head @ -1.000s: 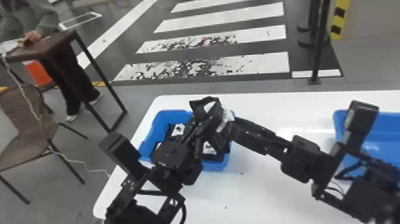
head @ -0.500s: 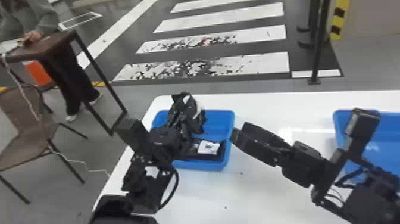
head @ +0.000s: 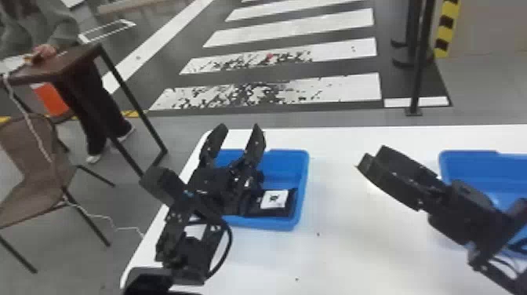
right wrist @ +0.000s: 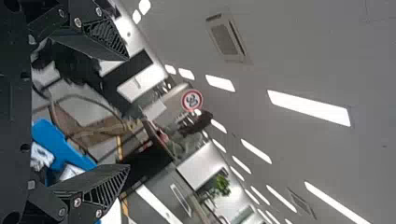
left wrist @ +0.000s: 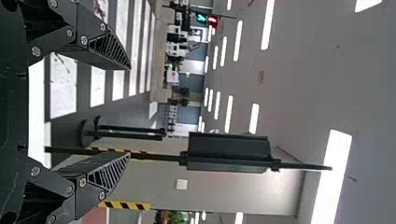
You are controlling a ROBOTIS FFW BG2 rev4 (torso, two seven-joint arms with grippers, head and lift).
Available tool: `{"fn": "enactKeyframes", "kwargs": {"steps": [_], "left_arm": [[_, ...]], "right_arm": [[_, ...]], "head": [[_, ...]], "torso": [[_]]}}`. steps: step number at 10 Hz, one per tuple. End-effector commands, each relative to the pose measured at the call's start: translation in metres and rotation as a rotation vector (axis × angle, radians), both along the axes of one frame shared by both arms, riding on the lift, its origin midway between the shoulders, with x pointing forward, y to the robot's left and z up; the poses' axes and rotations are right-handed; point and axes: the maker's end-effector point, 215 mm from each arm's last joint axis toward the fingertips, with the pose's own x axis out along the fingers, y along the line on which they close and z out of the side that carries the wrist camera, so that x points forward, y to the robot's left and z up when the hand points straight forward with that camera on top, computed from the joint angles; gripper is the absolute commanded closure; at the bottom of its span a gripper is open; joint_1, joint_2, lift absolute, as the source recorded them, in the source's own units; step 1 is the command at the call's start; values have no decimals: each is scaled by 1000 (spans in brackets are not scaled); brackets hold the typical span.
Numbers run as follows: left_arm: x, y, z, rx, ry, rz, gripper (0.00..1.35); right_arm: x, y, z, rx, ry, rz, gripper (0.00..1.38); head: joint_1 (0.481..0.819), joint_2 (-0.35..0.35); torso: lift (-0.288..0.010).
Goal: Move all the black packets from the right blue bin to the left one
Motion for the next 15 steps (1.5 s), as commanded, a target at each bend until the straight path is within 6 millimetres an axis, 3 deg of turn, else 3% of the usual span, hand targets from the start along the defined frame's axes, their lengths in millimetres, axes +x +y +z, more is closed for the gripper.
{"fn": "enactKeyframes", "kwargs": {"steps": [1, 2, 4, 5, 7, 10, 14, 15], "left_arm": [[-36, -20, 32, -1, -48, -30, 430], [-58, -24, 44, 1, -61, -26, 432], [-79, -22, 29, -17, -20, 4, 433], [-87, -16, 20, 17, 8, 23, 433], [-107, -3, 28, 84, -1, 115, 432], [-120, -11, 26, 71, 56, 178, 429], [-138, -3, 8, 40, 179, 188, 466], [-142, -4, 14, 44, 173, 183, 478]], "right_arm": [[11, -44, 3, -83, -61, -131, 226], [15, -71, 3, -139, -87, -216, 225], [11, -132, 4, -237, -121, -415, 229], [0, -155, 10, -293, -126, -509, 229], [-22, -205, 6, -400, -88, -682, 233], [-46, -233, -29, -535, -2, -776, 234], [-66, -257, -27, -630, 13, -874, 245], [-69, -259, -26, -663, 1, -880, 245]], "head": [[671, 343], [668, 297], [675, 231], [691, 194], [695, 146], [695, 92], [695, 38], [695, 35]], "torso": [[-140], [-140], [-140], [-140], [-140], [-140], [-140], [-140]]}}
